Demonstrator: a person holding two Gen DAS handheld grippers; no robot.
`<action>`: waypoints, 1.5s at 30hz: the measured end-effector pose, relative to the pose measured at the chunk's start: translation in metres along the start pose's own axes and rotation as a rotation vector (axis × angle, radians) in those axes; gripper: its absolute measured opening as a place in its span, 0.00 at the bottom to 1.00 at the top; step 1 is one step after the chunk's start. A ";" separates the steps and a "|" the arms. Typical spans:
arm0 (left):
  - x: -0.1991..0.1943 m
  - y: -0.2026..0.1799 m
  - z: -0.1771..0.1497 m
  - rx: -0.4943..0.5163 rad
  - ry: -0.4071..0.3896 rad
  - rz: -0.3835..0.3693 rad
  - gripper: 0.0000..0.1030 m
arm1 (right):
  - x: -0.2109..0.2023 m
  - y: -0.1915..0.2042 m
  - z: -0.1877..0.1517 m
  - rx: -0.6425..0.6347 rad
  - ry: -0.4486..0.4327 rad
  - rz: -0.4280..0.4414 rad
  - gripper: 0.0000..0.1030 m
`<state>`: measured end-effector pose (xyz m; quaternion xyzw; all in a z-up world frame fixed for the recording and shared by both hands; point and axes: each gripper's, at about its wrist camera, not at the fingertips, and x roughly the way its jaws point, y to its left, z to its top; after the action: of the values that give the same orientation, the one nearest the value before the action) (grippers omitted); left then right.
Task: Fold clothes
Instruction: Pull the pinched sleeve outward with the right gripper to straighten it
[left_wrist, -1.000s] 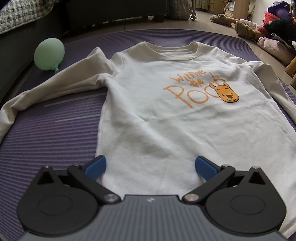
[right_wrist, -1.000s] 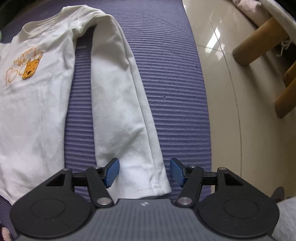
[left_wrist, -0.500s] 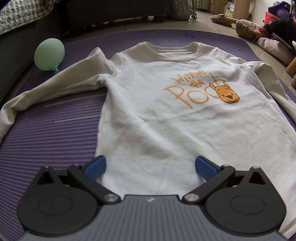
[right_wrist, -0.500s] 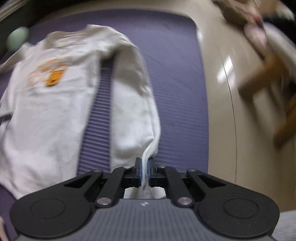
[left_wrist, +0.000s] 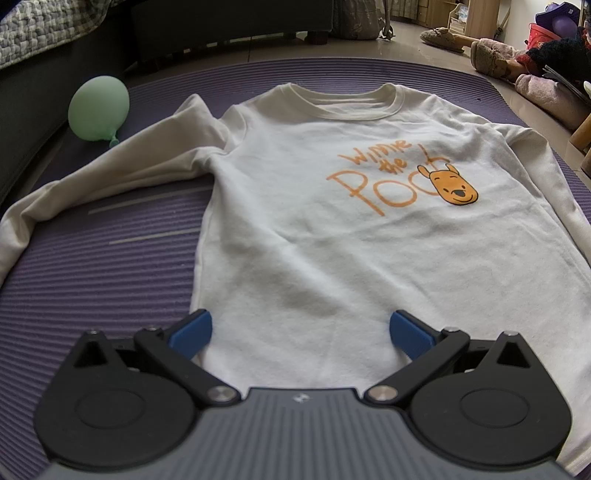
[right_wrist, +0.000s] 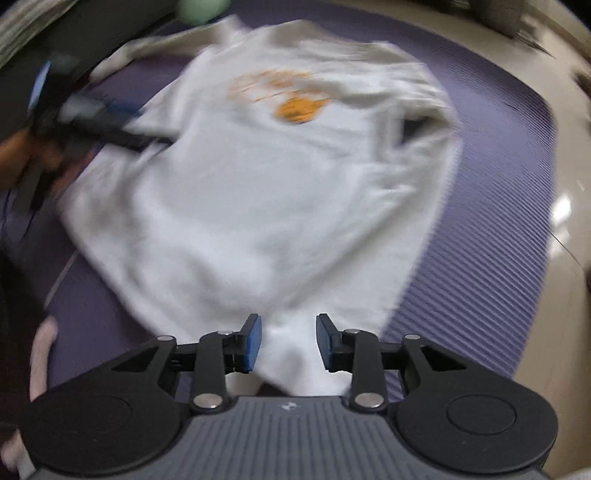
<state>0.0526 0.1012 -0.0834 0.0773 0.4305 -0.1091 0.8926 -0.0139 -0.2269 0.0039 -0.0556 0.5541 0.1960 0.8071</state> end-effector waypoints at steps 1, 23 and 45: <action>0.000 0.000 0.000 0.000 0.000 0.000 1.00 | -0.001 -0.008 0.000 0.050 -0.010 -0.003 0.32; 0.002 0.000 0.001 0.003 -0.006 -0.005 1.00 | 0.028 -0.045 -0.007 0.415 0.059 -0.139 0.32; 0.002 -0.001 0.002 0.005 -0.008 -0.006 1.00 | 0.035 -0.067 0.037 -0.406 0.282 -1.009 0.01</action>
<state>0.0553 0.1000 -0.0837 0.0780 0.4267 -0.1131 0.8939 0.0545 -0.2686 -0.0230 -0.4937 0.5126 -0.1213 0.6919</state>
